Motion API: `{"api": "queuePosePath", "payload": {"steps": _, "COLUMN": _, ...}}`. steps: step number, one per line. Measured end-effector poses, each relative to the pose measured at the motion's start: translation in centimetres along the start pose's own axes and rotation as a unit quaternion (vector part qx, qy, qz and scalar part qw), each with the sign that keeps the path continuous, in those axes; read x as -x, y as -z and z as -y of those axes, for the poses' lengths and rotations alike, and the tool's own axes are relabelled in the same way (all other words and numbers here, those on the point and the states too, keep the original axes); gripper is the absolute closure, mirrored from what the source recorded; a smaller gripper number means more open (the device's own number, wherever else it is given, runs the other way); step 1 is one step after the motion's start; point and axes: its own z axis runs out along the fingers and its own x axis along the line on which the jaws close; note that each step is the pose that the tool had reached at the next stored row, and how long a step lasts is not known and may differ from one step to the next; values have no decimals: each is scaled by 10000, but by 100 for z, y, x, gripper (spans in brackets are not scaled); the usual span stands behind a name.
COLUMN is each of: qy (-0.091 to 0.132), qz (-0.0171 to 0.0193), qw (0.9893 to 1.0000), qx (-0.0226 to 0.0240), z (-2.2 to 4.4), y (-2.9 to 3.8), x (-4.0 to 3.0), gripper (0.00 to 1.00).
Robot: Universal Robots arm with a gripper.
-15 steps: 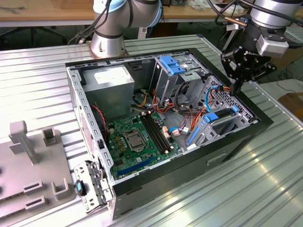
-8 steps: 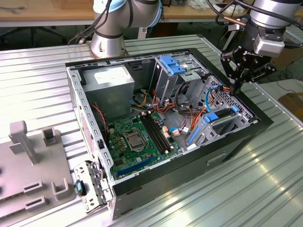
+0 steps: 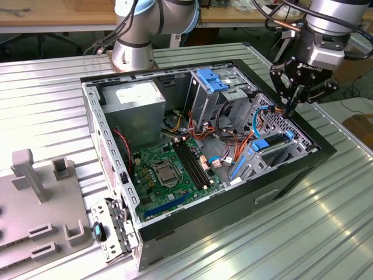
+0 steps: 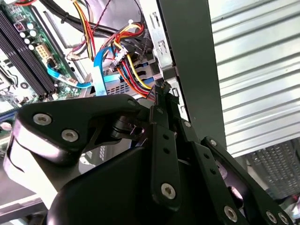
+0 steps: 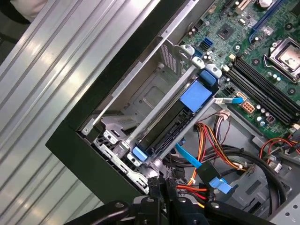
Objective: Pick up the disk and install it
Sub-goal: 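Insert the first disk wire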
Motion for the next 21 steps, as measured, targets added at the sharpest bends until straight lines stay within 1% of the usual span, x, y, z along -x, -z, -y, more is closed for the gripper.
{"api": "queuePosePath", "payload": {"steps": 4, "qy": -285, "qz": -5, "qw": 9996, "qx": 43, "z": 0, "y": -6, "x": 1, "gripper": 84}}
{"api": "queuePosePath", "payload": {"steps": 5, "qy": -372, "qz": -7, "qw": 9993, "qx": 57, "z": 0, "y": -8, "x": 1, "gripper": 84}}
{"api": "queuePosePath", "payload": {"steps": 8, "qy": -527, "qz": -10, "qw": 9986, "qx": 80, "z": 0, "y": -13, "x": 2, "gripper": 84}}
{"api": "queuePosePath", "payload": {"steps": 9, "qy": -606, "qz": -12, "qw": 9981, "qx": 92, "z": 0, "y": -15, "x": 3, "gripper": 84}}
{"api": "queuePosePath", "payload": {"steps": 10, "qy": -738, "qz": -14, "qw": 9972, "qx": 112, "z": -1, "y": -19, "x": 3, "gripper": 84}}
{"api": "queuePosePath", "payload": {"steps": 12, "qy": -880, "qz": -17, "qw": 9960, "qx": 134, "z": -1, "y": -23, "x": 4, "gripper": 84}}
{"api": "queuePosePath", "payload": {"steps": 14, "qy": -1053, "qz": -20, "qw": 9943, "qx": 160, "z": -1, "y": -29, "x": 5, "gripper": 84}}
{"api": "queuePosePath", "payload": {"steps": 17, "qy": -1209, "qz": -23, "qw": 9925, "qx": 184, "z": -1, "y": -34, "x": 6, "gripper": 84}}
{"api": "queuePosePath", "payload": {"steps": 19, "qy": -1263, "qz": -24, "qw": 9918, "qx": 192, "z": -15, "y": -35, "x": 18, "gripper": 84}}
{"api": "queuePosePath", "payload": {"steps": 21, "qy": -1283, "qz": -24, "qw": 9915, "qx": 195, "z": -63, "y": -31, "x": 58, "gripper": 84}}
